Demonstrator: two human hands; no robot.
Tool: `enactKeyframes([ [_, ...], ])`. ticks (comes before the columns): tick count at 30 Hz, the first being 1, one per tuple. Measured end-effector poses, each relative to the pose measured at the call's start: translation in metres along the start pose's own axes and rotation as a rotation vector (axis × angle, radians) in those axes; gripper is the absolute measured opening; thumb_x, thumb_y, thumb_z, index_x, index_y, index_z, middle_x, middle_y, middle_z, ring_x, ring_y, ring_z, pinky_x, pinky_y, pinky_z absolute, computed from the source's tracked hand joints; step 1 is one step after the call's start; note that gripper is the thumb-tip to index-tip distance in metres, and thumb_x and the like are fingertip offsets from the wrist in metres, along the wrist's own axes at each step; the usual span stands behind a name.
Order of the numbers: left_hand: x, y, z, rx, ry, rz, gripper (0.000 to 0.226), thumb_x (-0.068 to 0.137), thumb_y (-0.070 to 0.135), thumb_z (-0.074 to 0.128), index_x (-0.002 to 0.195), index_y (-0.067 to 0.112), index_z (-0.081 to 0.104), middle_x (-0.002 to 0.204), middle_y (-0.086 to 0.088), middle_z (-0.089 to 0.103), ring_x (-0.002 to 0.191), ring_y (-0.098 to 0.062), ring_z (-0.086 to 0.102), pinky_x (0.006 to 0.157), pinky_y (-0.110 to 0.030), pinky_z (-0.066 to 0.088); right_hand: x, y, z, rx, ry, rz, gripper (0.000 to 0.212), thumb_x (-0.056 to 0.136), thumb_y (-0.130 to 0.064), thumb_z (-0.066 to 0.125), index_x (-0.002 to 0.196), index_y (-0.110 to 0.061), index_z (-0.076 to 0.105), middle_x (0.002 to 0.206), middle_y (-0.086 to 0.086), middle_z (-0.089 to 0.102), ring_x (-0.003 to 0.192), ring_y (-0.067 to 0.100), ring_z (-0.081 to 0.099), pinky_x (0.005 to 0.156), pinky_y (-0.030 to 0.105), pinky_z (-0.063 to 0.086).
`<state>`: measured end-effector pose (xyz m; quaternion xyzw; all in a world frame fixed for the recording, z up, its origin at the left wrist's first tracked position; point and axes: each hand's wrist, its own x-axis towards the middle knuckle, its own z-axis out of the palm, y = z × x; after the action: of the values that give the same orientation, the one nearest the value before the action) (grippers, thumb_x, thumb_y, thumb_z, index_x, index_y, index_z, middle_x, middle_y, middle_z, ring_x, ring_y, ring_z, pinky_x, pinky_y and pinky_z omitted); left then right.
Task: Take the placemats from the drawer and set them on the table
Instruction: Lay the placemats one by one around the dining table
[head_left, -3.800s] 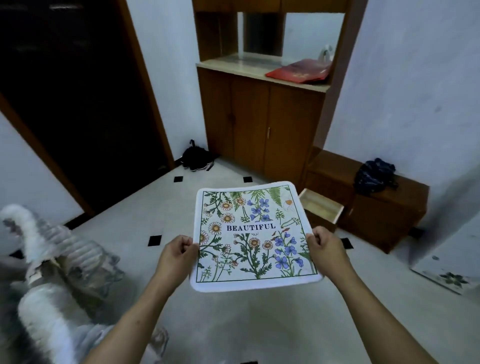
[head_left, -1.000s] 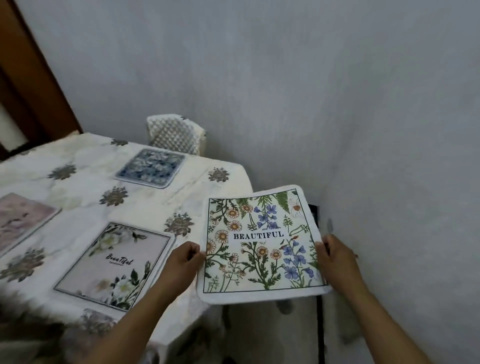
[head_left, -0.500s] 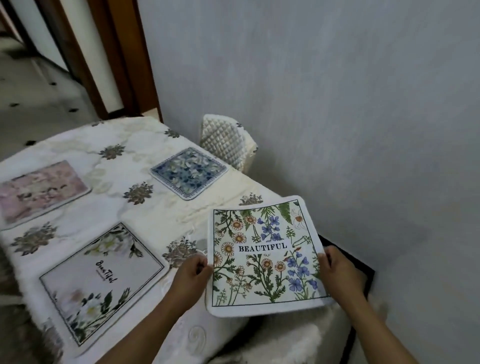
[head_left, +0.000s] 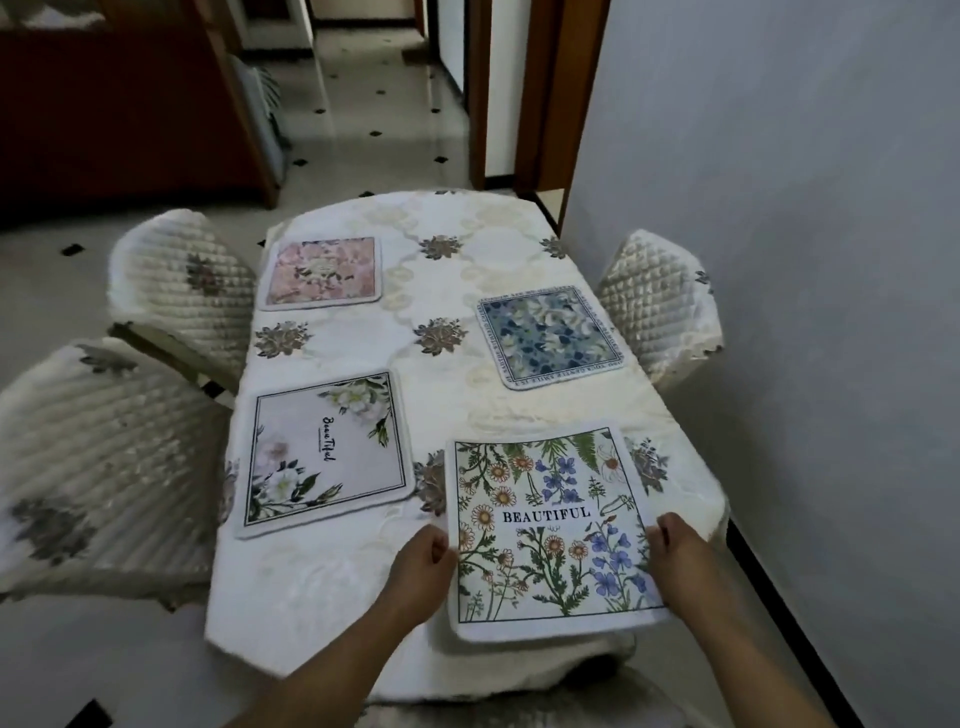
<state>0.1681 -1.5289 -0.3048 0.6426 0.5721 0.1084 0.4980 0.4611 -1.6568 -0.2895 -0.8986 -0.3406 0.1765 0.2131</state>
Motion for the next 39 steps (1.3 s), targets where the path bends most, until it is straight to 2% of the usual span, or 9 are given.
enactKeyframes([
  [13,0.034,-0.051,0.057,0.160,0.220,-0.111,0.014,0.094,0.019,0.052,0.082,0.016,0.047,0.070,0.001,0.057,0.063,-0.013,0.055,0.055,-0.029,0.042,0.052,0.048,0.092,0.010,-0.155,-0.027,0.022,0.098,-0.020,0.046,0.077,-0.012,0.044,0.074,0.009,0.052,0.072,0.032,0.056,0.059,0.036,0.039],
  [16,0.030,-0.052,0.073,0.395,0.384,-0.095,0.013,0.088,0.021,0.055,0.093,0.009,0.050,0.087,-0.011,0.057,0.079,-0.028,0.053,0.063,-0.036,0.042,0.047,0.055,0.092,-0.055,-0.032,-0.159,0.016,0.086,-0.012,0.064,0.092,-0.003,0.052,0.089,0.020,0.054,0.085,0.039,0.055,0.066,0.041,0.043],
  [18,0.020,-0.050,0.092,0.554,0.434,0.012,0.031,0.083,0.024,0.055,0.106,0.004,0.051,0.101,-0.017,0.055,0.088,-0.034,0.050,0.071,-0.040,0.046,0.041,0.058,0.093,-0.126,0.051,-0.323,0.040,0.083,-0.019,0.064,0.115,0.001,0.053,0.115,0.027,0.055,0.104,0.042,0.052,0.082,0.048,0.045],
  [20,0.010,-0.044,0.122,0.599,0.407,0.113,0.047,0.085,0.023,0.060,0.124,0.000,0.049,0.125,-0.024,0.051,0.111,-0.038,0.048,0.090,-0.046,0.047,0.031,0.052,0.099,-0.164,-0.027,-0.525,0.055,0.088,-0.028,0.054,0.135,-0.001,0.045,0.139,0.025,0.046,0.128,0.040,0.041,0.102,0.049,0.035],
  [22,0.003,-0.041,0.152,0.629,0.325,0.175,0.056,0.092,0.027,0.054,0.138,-0.002,0.040,0.146,-0.027,0.038,0.137,-0.038,0.032,0.110,-0.049,0.032,0.013,0.043,0.114,-0.205,-0.171,-0.695,0.058,0.093,-0.031,0.045,0.145,-0.005,0.036,0.152,0.020,0.036,0.142,0.034,0.027,0.112,0.048,0.022],
  [25,0.003,-0.047,0.183,0.684,0.177,0.249,0.057,0.098,0.030,0.036,0.145,-0.003,0.033,0.154,-0.024,0.028,0.146,-0.035,0.019,0.117,-0.050,0.016,-0.006,0.033,0.140,-0.300,-0.338,-0.861,0.061,0.096,-0.035,0.037,0.150,-0.007,0.029,0.159,0.013,0.022,0.148,0.032,0.020,0.114,0.050,0.015],
  [31,0.006,-0.065,0.172,0.787,0.118,0.337,0.059,0.100,0.037,0.030,0.149,0.003,0.029,0.158,-0.014,0.024,0.148,-0.029,0.018,0.118,-0.046,0.016,0.004,0.051,0.148,-0.424,-0.421,-0.903,0.065,0.099,-0.046,0.028,0.151,-0.007,0.027,0.160,0.010,0.022,0.150,0.025,0.013,0.116,0.048,0.015],
  [35,-0.004,-0.086,0.140,0.816,0.098,0.250,0.064,0.101,0.042,0.029,0.154,0.011,0.012,0.162,-0.008,0.010,0.150,-0.022,0.003,0.120,-0.042,0.012,0.019,0.074,0.127,-0.398,-0.418,-0.776,0.066,0.098,-0.043,0.036,0.154,-0.009,0.020,0.162,0.009,0.016,0.151,0.024,0.007,0.118,0.048,0.015],
  [39,-0.007,-0.095,0.117,0.780,0.066,0.200,0.066,0.101,0.048,0.019,0.154,0.009,0.006,0.163,-0.011,0.001,0.150,-0.024,-0.004,0.120,-0.037,0.000,0.026,0.072,0.113,-0.403,-0.482,-0.699,0.065,0.100,-0.045,0.020,0.154,-0.009,0.013,0.163,0.009,0.010,0.151,0.023,0.001,0.120,0.043,0.009],
])
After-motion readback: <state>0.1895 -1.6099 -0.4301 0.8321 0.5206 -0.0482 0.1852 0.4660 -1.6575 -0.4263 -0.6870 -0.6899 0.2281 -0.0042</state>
